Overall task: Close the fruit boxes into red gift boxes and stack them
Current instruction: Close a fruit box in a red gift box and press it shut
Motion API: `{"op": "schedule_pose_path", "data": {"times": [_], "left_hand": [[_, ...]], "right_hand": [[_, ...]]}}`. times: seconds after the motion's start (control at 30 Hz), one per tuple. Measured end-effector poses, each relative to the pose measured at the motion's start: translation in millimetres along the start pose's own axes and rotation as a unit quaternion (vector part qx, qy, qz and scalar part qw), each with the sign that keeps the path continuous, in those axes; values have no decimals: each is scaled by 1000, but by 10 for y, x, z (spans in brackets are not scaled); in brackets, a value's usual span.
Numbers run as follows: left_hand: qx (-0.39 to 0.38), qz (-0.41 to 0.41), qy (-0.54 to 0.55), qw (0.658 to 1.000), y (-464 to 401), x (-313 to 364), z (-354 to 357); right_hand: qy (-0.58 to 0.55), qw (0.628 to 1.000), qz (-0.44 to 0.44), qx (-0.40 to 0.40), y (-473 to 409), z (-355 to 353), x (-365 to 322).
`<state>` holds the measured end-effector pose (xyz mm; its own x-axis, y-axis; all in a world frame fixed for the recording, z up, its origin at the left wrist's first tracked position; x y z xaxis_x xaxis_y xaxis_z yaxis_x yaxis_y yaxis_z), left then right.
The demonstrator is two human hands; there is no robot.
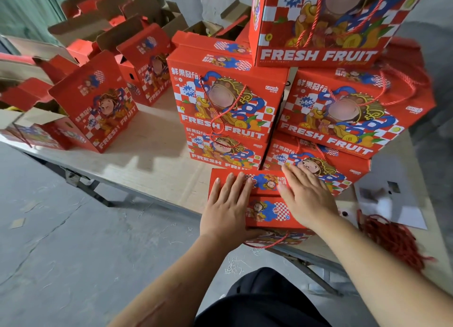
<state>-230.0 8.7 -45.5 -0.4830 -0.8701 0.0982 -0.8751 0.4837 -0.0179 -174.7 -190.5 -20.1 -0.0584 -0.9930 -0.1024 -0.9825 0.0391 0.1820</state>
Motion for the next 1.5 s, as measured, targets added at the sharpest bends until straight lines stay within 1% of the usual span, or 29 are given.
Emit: {"op": "schedule_pose_path", "data": {"times": [0.17, 0.23, 0.3, 0.37, 0.4, 0.47, 0.5, 0.57, 0.67, 0.73, 0.8, 0.93, 1.0, 1.07, 1.1, 1.17, 1.2, 1.27, 1.3, 1.37, 1.43, 1.5], "left_hand": [[-16, -6, 4, 1000, -49, -37, 24], [-6, -6, 1, 1000, -28, -30, -2], [48, 4, 18, 999, 32, -1, -77], [128, 26, 54, 990, 103, 17, -180], [157, 34, 62, 985, 130, 13, -220], [180, 26, 69, 981, 172, -47, -251], [175, 13, 72, 982, 188, -88, -240], [132, -2, 65, 989, 213, -145, -183], [66, 6, 36, 997, 232, -156, -99], [52, 5, 30, 998, 224, -149, -76], [44, 8, 28, 999, 212, -153, -61], [17, 17, 23, 999, 129, -320, -86], [41, 3, 30, 999, 87, -417, -174], [84, -15, 49, 995, 103, -454, -224], [90, -23, 55, 994, 118, -446, -212], [74, -32, 54, 995, 117, -396, -163], [57, -35, 51, 996, 93, -384, -155], [28, -43, 62, 997, 20, -390, -189], [29, -52, 81, 995, -10, -424, -237], [59, -66, 113, 990, -12, -519, -356], [108, -58, 100, 987, 71, -565, -404], [139, -54, 94, 984, 201, -518, -353]], "right_hand": [[17, 999, -11, -50, -122, 132, 33], [9, 999, -16, -45, -97, 124, 24], [-33, 999, -5, 20, 25, 72, 58], [-98, 990, 4, 100, 229, 23, 115], [-115, 985, 0, 127, 328, 26, 148], [-123, 982, -11, 142, 475, 72, 202], [-124, 983, -14, 135, 520, 97, 225], [-124, 986, -9, 113, 567, 128, 251], [-52, 997, 10, 49, 580, 228, 215], [2, 1000, 20, 14, 585, 284, 197], [28, 999, 22, -9, 580, 277, 184], [25, 998, 27, -44, 562, 245, 102], [12, 999, 11, -41, 638, 276, 16], [8, 1000, -19, -16, 795, 331, -69], [12, 1000, -27, -1, 871, 353, -93], [16, 999, -27, 17, 909, 364, -121], [0, 999, -25, 27, 867, 313, -143], [-53, 996, -18, 65, 724, 139, -147], [-84, 993, -9, 81, 635, 53, -106], [-118, 990, 2, 70, 470, -2, 5], [-97, 994, 3, 44, 405, 99, 90], [-93, 994, -4, 50, 421, 180, 110]]}}
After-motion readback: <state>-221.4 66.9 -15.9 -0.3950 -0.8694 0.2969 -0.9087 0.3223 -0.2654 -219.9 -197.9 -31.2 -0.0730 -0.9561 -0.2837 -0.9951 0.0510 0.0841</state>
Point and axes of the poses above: each hand's wrist, its own y-axis away from the middle knuckle, its own z-axis out of the palm, x = y × z, the point moved 7 cm from there along -y, towards the middle knuckle, and after that the axes turned 11 degrees about z, right-handed, at the moved point
